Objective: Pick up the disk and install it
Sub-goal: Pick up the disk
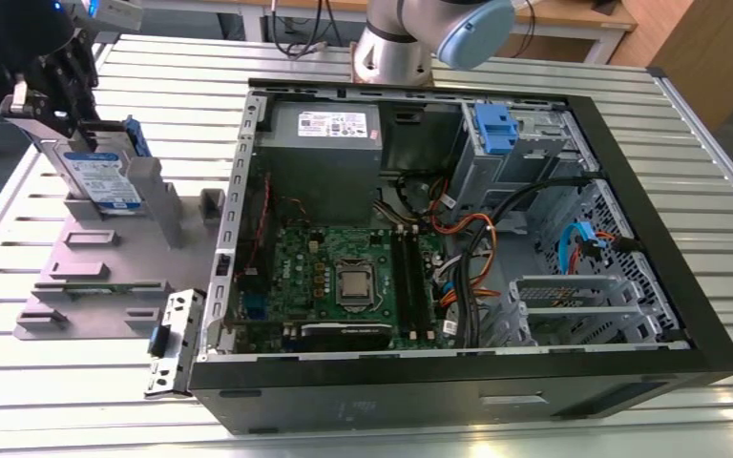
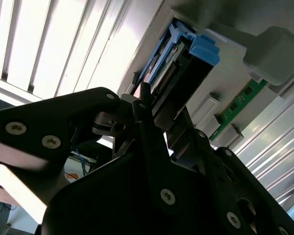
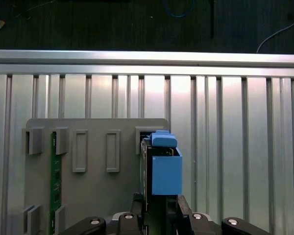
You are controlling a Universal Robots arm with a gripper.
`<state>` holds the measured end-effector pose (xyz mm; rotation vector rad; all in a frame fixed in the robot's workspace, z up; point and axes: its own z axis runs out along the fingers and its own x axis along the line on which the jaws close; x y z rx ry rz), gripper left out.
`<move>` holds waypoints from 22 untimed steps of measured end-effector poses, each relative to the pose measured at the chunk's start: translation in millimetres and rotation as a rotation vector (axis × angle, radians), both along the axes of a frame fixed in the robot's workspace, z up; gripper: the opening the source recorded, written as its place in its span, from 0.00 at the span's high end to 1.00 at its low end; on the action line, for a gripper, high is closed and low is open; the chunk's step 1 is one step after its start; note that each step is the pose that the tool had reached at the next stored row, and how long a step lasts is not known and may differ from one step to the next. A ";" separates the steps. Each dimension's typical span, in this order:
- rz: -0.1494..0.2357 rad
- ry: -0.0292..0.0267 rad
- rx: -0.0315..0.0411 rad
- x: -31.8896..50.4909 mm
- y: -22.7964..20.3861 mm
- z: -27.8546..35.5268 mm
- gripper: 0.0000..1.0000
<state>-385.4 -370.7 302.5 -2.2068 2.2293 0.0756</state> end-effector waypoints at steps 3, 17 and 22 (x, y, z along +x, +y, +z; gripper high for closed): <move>0.008 0.0002 -0.0002 0.0 0.0 0.0 0.61; 0.025 0.0001 -0.0001 1.7 -0.2 -0.4 0.61; 0.025 0.0002 -0.0002 1.8 -0.2 -0.3 0.65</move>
